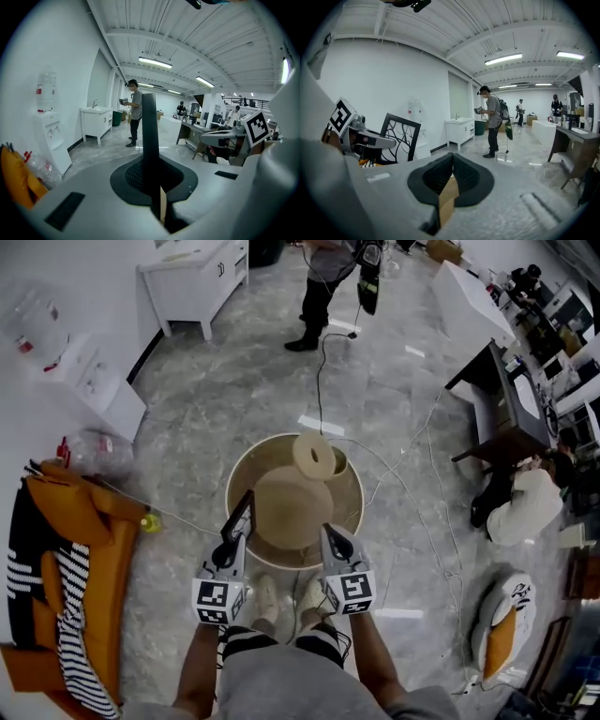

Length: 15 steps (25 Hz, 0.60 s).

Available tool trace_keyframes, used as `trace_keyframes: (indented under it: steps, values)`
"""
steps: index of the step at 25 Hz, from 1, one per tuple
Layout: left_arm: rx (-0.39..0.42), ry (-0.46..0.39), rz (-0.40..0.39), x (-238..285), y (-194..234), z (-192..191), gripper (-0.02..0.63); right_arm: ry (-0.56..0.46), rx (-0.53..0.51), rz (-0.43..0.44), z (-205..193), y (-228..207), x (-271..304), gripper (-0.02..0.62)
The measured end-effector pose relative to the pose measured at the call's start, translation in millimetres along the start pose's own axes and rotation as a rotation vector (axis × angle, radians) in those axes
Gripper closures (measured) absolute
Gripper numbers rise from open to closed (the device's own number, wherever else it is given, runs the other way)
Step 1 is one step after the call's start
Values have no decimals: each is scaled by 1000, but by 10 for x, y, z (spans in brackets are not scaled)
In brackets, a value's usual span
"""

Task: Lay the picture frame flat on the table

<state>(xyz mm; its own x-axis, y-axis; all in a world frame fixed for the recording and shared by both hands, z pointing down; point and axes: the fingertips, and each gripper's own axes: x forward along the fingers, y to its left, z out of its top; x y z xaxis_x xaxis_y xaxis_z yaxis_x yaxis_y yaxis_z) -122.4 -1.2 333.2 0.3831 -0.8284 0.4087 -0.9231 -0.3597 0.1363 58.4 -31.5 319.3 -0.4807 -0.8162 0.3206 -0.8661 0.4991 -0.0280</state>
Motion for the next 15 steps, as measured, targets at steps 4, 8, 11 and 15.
trace_keyframes:
  steps: [4, 8, 11, 15]
  values:
    - [-37, 37, 37, 379, 112, -231, 578, 29, 6, 39, -248, -222, 475, 595]
    - [-100, 82, 84, 697, 238, -560, 578, 78, 7, 106, -565, -312, 910, 595]
    - [-150, 114, 119, 933, 323, -900, 578, 118, -2, 149, -900, -359, 1176, 595]
    - [-227, 140, 147, 1193, 458, -1338, 578, 173, 2, 193, -1384, -382, 1489, 595]
